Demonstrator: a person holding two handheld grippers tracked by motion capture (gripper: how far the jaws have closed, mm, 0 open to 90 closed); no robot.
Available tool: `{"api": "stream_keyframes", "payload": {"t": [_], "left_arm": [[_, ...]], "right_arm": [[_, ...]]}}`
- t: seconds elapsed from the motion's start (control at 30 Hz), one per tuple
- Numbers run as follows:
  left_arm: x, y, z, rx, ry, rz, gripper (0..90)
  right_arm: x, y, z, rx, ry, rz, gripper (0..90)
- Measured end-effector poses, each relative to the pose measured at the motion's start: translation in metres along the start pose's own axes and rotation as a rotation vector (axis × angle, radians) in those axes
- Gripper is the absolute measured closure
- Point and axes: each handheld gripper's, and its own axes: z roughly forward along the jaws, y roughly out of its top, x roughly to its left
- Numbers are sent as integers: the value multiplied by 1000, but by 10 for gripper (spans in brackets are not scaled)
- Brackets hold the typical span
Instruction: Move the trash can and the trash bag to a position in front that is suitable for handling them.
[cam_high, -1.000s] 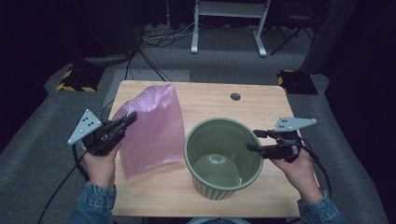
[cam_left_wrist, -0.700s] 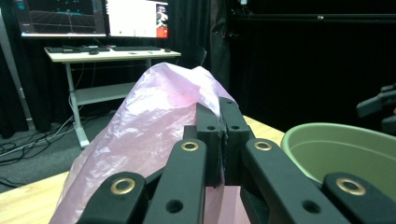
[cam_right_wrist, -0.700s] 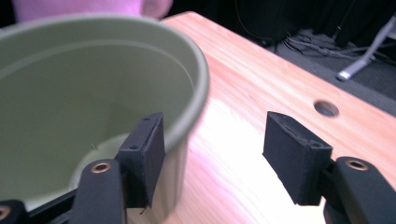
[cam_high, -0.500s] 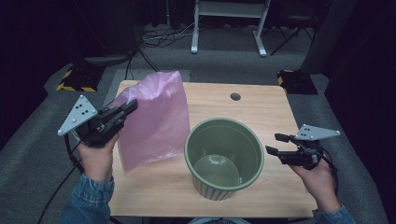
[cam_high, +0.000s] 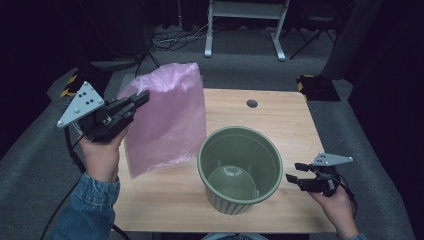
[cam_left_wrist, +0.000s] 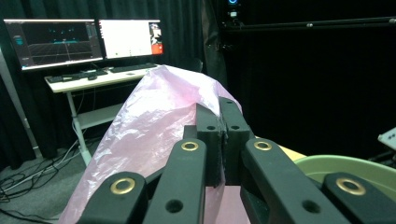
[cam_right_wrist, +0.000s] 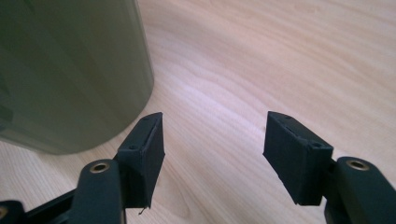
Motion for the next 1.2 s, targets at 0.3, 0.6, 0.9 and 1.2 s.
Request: {"api": "stream_keyframes", "payload": {"t": [0.3,0.6,0.9,1.2], "left_arm": [[6,24,0,10,-29,51,886],[6,44,2,5,-66,57,886],[7,59,8,-12,-85,63,885],[7,79,16,-32,-92,74,885]], "right_arm": [[-6,-24,15,25,-8,18,404],[-8,-37,28,44,-21,23,413],[-7,-47,38,68,-44,5,416],[-5,-53,39,28,-65,-33,404]]}}
